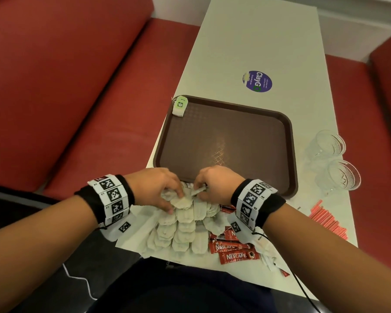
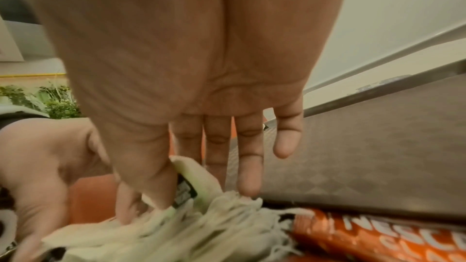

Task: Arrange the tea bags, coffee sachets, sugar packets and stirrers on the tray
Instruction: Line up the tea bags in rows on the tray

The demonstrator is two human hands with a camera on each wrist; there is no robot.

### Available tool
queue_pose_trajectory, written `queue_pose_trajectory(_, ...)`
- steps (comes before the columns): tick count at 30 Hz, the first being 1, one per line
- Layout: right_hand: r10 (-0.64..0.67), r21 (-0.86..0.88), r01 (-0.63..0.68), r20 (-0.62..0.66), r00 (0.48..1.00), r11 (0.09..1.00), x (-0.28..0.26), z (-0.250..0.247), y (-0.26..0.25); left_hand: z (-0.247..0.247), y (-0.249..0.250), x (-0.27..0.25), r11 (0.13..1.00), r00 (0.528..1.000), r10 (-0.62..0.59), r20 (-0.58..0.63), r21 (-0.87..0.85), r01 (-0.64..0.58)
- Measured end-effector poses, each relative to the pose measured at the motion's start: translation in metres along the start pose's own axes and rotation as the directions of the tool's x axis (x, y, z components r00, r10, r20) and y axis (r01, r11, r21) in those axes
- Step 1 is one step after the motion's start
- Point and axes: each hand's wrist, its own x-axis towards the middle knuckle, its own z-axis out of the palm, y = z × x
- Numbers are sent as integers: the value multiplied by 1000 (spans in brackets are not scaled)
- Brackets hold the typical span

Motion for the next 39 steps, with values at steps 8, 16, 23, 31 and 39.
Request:
queue_pose_trajectory(8,44,149,-18,-169,985,989,-3,-1,4,-13,3,0,998,970,23,-240,-59,-38)
queue_pose_trajectory(16,82,398,63,-337,938,915,0,-9,5,-39,13,6,1000,898,-10,-440,4,13)
queue_pose_trajectory(23,40,382,116,-376,926,917,12,-18,6,-62,17,22,998,840,54,-540,46,-35)
queue_pose_trajectory(31,109,458,125,-451,886,880,25,-31,18,-53,5,38,966,781,-176,-599,-256,21)
queue_pose_trajectory(39,189,660,91,-340,921,745,27,-42,29,-107,-54,89,813,602,-574,-555,-472,340)
